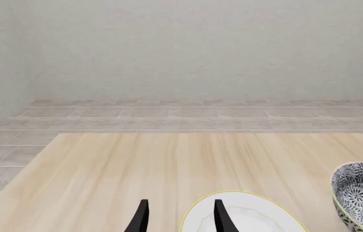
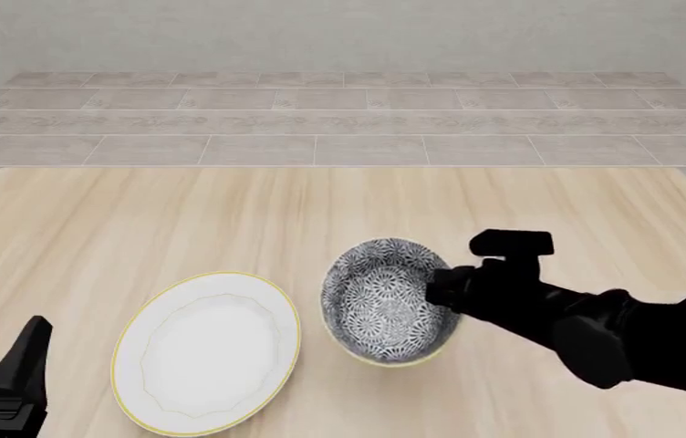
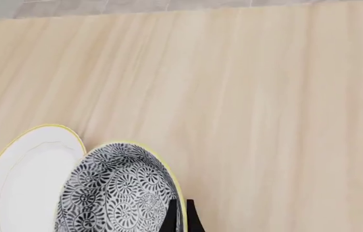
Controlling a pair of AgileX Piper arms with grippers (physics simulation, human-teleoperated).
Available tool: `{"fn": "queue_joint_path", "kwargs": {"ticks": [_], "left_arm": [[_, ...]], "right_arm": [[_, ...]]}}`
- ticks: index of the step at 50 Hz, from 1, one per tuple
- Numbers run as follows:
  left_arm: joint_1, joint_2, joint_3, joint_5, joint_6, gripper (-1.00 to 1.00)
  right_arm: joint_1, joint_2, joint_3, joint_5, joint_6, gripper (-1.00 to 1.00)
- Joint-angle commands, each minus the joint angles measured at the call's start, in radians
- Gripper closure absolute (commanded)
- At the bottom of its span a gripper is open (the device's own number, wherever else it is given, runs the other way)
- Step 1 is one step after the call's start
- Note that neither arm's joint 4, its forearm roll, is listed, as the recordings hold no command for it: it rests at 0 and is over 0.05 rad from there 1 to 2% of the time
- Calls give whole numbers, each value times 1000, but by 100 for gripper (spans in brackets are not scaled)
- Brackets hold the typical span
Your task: Put the bowl on the plate.
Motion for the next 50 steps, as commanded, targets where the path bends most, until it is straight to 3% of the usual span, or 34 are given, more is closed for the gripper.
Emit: {"fn": "queue_joint_path", "kwargs": {"ticks": [1,34,50], "left_arm": [[0,0,0,0,0,-100],[0,0,0,0,0,-100],[0,0,0,0,0,-100]], "right_arm": [[-11,-80,-23,48,4,100],[38,-156,-172,155,-17,100],[76,-107,-222,133,1,100]]}}
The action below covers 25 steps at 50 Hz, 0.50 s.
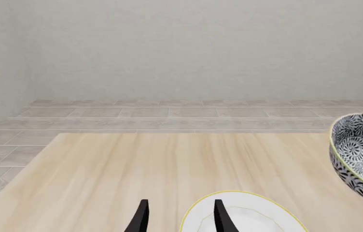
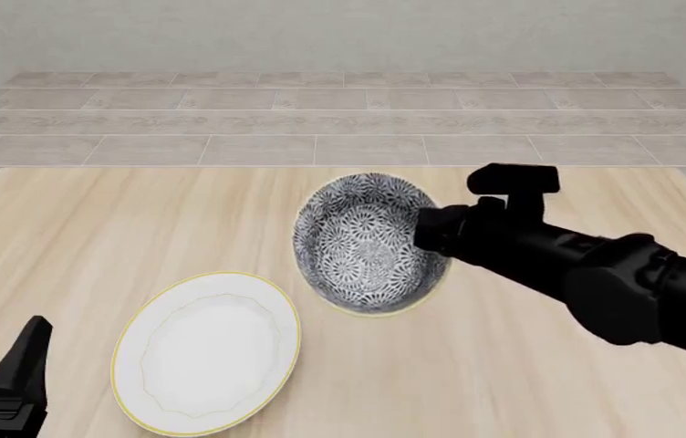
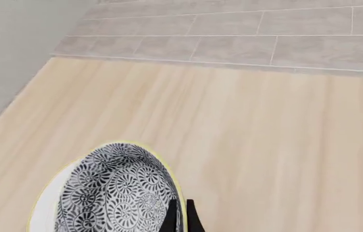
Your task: Put the bowl on the plate.
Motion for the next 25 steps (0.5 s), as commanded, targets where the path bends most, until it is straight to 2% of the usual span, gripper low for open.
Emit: {"fn": "queue_joint_path", "kwargs": {"ticks": [1,25], "left_arm": [[0,0,0,0,0,-100],[0,0,0,0,0,-100]], "right_arm": [[26,21,-46,-4,14,100],[99,86,-65,-66,61,100]]}}
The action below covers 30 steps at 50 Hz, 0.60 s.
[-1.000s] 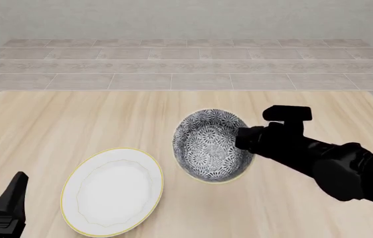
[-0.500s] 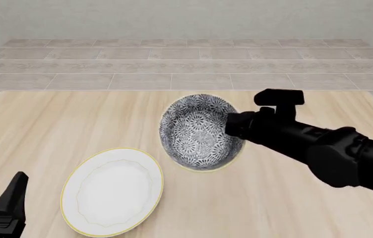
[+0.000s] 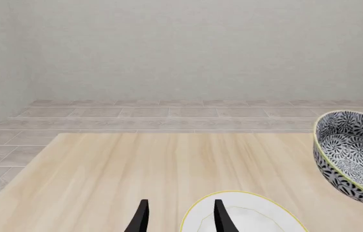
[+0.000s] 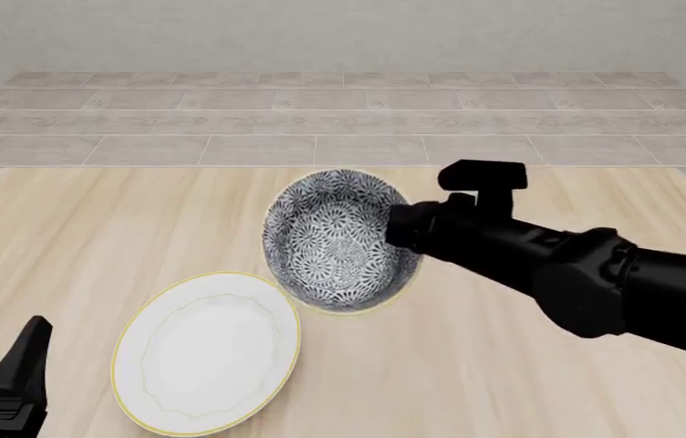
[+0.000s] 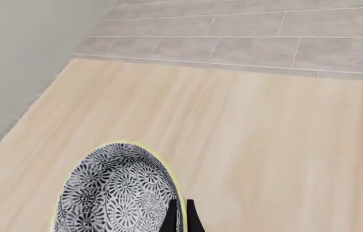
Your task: Put the bowl on the plate.
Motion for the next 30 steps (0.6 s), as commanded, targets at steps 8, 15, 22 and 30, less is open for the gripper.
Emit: {"fn": "queue_joint_path", "kwargs": {"ticks": [8,15,22,30], "left_arm": [[0,0,0,0,0,-100],[0,0,0,0,0,-100],[0,0,0,0,0,-100],[0,0,0,0,0,-100]], "right_arm": [[57,47,-23,-44,38,100],[77,69,-35,-54,45,100],[97,101,-38,-85,61,100],[114,136,-49,-106,76,100]]}}
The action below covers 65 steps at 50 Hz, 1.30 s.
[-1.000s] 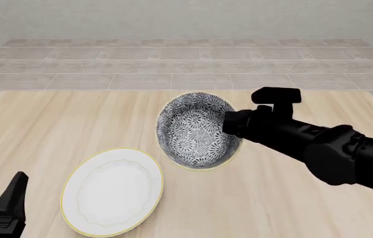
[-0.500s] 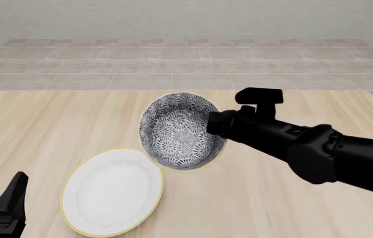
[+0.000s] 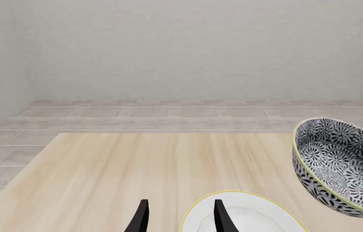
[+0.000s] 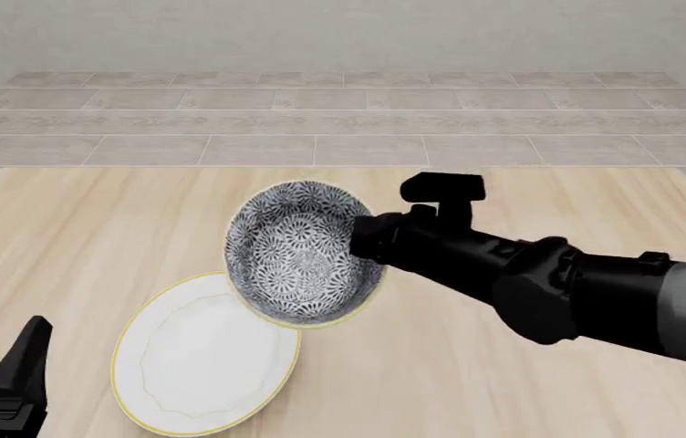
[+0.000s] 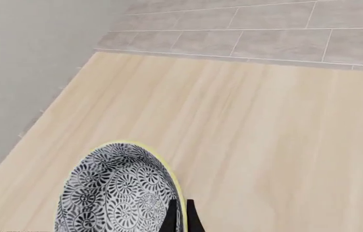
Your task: Put the bowl on the plate.
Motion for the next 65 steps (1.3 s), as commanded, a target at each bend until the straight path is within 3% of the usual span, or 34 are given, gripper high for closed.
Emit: {"fn": "queue_joint_path", "kwargs": {"ticks": [1,65], "left_arm": [[0,0,0,0,0,-100],[0,0,0,0,0,-100]], "right_arm": [[29,46,-22,-34,25,100],[121,227,-135,-84,65,100]]}}
